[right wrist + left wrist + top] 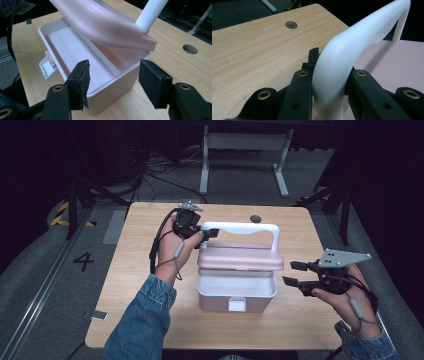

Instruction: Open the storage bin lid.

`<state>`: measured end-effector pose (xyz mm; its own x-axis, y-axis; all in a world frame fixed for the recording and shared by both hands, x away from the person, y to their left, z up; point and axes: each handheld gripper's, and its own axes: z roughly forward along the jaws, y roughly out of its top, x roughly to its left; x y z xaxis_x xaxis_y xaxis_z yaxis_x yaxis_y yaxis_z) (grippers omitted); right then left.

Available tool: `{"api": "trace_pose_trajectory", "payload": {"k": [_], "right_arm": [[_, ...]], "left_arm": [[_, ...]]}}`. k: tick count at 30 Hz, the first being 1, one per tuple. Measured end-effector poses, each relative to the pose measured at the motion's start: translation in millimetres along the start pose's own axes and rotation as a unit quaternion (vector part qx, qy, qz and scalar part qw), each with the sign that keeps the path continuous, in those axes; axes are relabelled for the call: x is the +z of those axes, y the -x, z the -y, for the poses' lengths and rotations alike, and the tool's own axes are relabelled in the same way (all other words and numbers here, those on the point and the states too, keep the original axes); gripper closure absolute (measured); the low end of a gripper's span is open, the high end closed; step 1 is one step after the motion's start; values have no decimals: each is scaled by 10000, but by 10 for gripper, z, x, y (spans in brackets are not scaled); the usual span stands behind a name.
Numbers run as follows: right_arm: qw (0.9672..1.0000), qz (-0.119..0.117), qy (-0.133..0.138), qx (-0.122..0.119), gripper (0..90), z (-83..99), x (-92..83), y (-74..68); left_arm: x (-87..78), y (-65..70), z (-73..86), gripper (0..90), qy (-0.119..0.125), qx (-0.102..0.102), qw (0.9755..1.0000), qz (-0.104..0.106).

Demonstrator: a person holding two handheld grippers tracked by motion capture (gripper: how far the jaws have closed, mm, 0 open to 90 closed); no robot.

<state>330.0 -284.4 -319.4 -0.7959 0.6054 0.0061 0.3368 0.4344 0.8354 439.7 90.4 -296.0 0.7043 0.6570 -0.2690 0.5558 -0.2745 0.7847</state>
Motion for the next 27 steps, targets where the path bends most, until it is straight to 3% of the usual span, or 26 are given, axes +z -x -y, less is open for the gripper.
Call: {"api": "trace_pose_trajectory", "payload": {"k": [2, 6, 17, 21, 27], "right_arm": [[10000, 10, -44, 44, 425, -13, 24, -5], [9999, 82, 114, -40, 425, -59, 63, -4], [9986, 196, 270, -413, 425, -182, 177, -44], [9974, 291, 422, -507, 435, -239, 186, -55], [9955, 449, 435, -710, 442, -284, 231, -74]], "left_arm": [[0, 1, 1, 783, 4, -4, 10000, -3], [-1, 5, 4, 782, 6, -25, 10000, -16], [16, -14, -56, 775, -37, 13, 9999, -140], [22, -16, -55, 772, 5, 17, 9999, -151], [-12, -18, -39, 701, 202, 101, 9996, -172]]}}
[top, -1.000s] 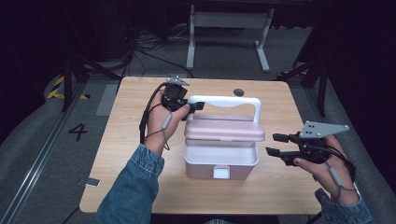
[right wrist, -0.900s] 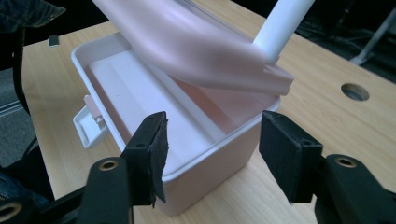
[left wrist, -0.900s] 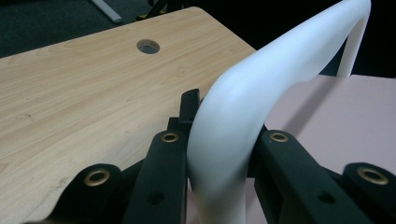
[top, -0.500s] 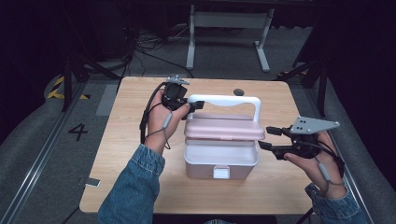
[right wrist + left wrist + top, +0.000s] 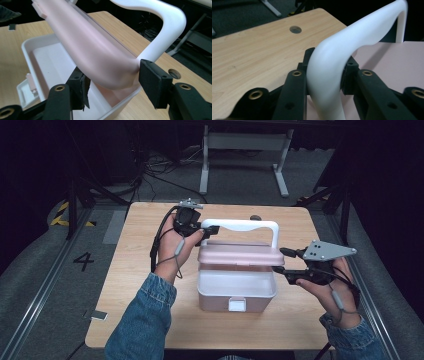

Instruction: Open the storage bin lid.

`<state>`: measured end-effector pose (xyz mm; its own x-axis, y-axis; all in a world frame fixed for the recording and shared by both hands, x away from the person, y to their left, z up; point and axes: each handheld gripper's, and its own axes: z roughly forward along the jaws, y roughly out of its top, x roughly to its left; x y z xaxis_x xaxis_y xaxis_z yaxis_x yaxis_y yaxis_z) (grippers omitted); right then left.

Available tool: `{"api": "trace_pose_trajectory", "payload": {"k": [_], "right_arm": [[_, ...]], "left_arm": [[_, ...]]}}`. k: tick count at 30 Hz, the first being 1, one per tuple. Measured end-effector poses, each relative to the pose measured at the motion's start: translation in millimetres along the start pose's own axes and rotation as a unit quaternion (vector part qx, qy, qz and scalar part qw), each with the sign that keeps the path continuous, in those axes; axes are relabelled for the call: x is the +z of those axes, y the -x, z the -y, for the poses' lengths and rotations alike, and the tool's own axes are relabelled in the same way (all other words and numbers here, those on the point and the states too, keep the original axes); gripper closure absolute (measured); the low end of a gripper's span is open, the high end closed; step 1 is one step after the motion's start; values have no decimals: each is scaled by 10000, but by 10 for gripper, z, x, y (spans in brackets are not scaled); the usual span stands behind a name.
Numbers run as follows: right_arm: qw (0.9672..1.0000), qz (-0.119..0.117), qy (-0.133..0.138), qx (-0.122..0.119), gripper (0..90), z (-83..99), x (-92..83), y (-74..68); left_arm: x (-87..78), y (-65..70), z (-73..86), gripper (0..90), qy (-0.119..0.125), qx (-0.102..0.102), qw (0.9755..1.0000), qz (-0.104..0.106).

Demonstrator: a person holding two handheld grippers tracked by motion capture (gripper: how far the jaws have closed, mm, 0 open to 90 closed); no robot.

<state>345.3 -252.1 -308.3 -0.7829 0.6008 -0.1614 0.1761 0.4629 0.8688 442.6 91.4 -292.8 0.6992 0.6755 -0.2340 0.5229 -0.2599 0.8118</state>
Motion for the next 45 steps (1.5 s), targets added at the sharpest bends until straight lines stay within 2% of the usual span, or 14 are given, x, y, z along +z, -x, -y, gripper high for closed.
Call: {"api": "trace_pose_trajectory", "payload": {"k": [6, 8, 16, 19, 22, 26, 30, 32, 37, 39, 41, 45], "right_arm": [[10000, 42, -33, -4, 452, 10, 25, 14], [10000, 36, -23, 38, 455, 9, 26, 16], [10000, 60, -24, 48, 456, 8, 35, 17], [10000, 50, -21, 80, 456, 13, 34, 19], [9999, 43, -21, 93, 456, 16, 33, 21], [9999, 28, -18, 111, 459, 21, 27, 24], [9999, 21, -12, 161, 460, 23, 23, 24], [9998, 20, -7, 180, 459, 24, 23, 25], [9997, 34, 17, 223, 460, 30, 23, 20], [9997, 30, 21, 250, 460, 30, 20, 17], [9997, 35, 27, 243, 460, 23, 15, 15], [9996, 31, 32, 265, 457, 19, 15, 21]], "left_arm": [[-57, -27, 51, 569, 99, -70, 9999, -33], [-85, -34, 72, 528, 135, -16, 9999, -80], [-235, -100, 163, 487, 206, -51, 9995, -212], [-303, -112, 203, 476, 214, 55, 9995, -237], [-372, -94, 250, 466, 207, 79, 9995, -238], [-539, -52, 369, 453, 136, 324, 9988, -339], [-702, 2, 512, 445, -11, 406, 9981, -453], [-777, 45, 604, 446, -116, 543, 9972, -506], [-821, 203, 726, 435, -168, 790, 9958, -423], [-834, 275, 759, 482, -228, 812, 9959, -338], [-825, 346, 792, 505, -259, 877, 9957, -165], [-762, 419, 819, 588, -256, 861, 9958, 179]]}}
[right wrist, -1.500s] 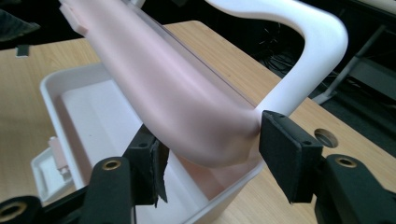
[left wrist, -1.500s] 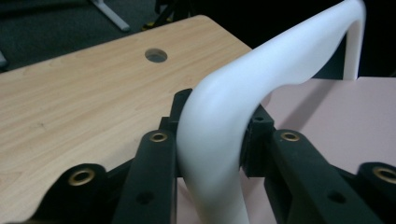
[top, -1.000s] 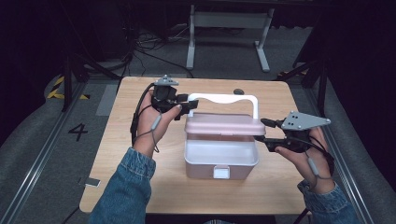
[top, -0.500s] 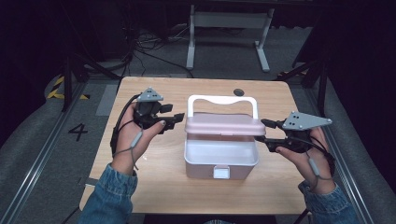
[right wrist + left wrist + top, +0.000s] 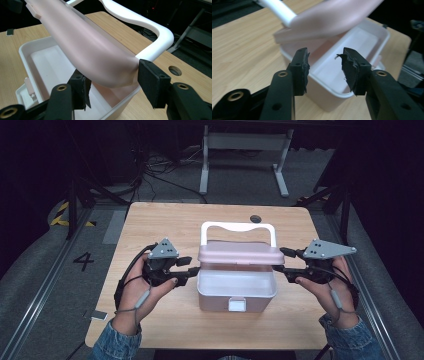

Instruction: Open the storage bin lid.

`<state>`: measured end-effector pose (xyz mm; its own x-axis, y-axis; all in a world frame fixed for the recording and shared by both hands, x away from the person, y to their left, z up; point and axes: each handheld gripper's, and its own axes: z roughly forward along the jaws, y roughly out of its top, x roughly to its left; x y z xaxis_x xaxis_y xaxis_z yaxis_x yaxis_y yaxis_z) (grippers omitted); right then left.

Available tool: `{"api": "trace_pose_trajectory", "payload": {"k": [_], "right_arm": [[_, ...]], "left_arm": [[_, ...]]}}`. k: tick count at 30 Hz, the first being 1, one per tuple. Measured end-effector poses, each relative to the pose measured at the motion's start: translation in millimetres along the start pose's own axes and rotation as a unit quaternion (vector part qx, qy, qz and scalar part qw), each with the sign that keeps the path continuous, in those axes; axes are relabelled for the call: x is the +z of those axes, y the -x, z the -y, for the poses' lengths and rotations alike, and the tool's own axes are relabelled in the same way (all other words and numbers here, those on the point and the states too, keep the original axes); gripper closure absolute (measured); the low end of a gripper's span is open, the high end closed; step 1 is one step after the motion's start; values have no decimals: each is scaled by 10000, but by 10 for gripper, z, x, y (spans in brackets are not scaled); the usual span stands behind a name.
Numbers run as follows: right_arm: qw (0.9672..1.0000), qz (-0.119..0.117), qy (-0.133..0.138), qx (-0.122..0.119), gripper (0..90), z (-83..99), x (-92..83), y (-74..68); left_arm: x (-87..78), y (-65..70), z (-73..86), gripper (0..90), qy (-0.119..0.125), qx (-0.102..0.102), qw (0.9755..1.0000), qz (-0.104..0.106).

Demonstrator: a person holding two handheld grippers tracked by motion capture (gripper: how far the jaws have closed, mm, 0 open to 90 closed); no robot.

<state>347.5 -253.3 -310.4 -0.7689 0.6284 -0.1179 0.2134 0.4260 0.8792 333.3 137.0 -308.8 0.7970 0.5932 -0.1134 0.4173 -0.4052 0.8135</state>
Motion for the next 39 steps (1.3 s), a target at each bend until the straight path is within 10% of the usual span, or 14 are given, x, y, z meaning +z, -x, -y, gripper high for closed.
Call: {"api": "trace_pose_trajectory", "payload": {"k": [17, 29, 39], "right_arm": [[10000, -70, 40, 56, 451, 11, -7, 14], [9999, -53, 67, 86, 453, 2, -2, 17], [9999, -45, 89, 95, 453, -1, -4, 21]], "left_arm": [[356, 101, -73, 652, 197, 117, 9996, 164], [186, 15, 3, 560, 125, -29, 9983, -565], [289, -44, -115, 443, 282, 336, 9943, -968]]}}
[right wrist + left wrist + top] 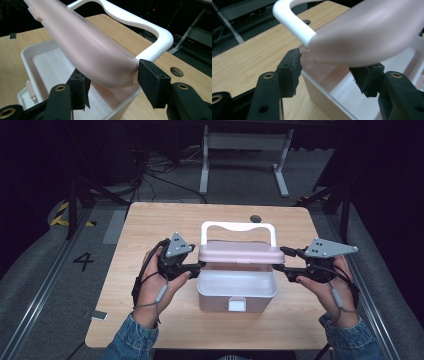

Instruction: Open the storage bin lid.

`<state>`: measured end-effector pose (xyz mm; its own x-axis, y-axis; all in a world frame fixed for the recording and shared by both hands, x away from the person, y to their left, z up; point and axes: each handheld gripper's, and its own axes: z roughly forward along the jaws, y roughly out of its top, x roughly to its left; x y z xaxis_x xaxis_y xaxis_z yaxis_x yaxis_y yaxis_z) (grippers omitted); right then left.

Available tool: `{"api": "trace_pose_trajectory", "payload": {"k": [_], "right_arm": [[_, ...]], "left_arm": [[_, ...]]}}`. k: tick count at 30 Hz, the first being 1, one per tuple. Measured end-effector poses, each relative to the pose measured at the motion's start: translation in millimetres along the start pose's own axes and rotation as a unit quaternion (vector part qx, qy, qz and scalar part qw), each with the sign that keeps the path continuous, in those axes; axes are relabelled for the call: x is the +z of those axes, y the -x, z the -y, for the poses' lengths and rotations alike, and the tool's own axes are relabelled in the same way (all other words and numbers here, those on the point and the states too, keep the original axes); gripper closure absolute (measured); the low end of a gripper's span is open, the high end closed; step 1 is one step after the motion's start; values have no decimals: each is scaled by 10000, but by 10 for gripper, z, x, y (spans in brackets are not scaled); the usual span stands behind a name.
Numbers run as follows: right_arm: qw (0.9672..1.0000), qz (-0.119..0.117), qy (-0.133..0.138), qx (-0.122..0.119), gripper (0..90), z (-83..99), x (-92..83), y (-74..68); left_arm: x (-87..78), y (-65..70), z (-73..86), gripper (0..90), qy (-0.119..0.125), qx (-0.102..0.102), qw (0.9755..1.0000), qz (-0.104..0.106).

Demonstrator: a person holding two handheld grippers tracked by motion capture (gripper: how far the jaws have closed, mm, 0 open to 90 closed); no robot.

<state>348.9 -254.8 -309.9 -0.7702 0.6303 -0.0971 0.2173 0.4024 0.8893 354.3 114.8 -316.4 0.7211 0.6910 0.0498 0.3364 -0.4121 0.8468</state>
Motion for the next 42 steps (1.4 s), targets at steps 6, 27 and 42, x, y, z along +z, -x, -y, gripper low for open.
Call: {"api": "trace_pose_trajectory", "payload": {"k": [6, 27, 42], "right_arm": [[10000, -32, 11, 11, 453, 0, -10, 4], [9998, 195, -64, -34, 403, 29, -151, 44], [9996, 235, -17, 131, 403, 76, -246, 112]], "left_arm": [[31, 21, -55, 493, 119, 129, 9998, 71], [99, -98, -266, 528, 456, 303, 9984, 157], [269, -250, -535, 595, 590, 310, 9975, 226]]}}
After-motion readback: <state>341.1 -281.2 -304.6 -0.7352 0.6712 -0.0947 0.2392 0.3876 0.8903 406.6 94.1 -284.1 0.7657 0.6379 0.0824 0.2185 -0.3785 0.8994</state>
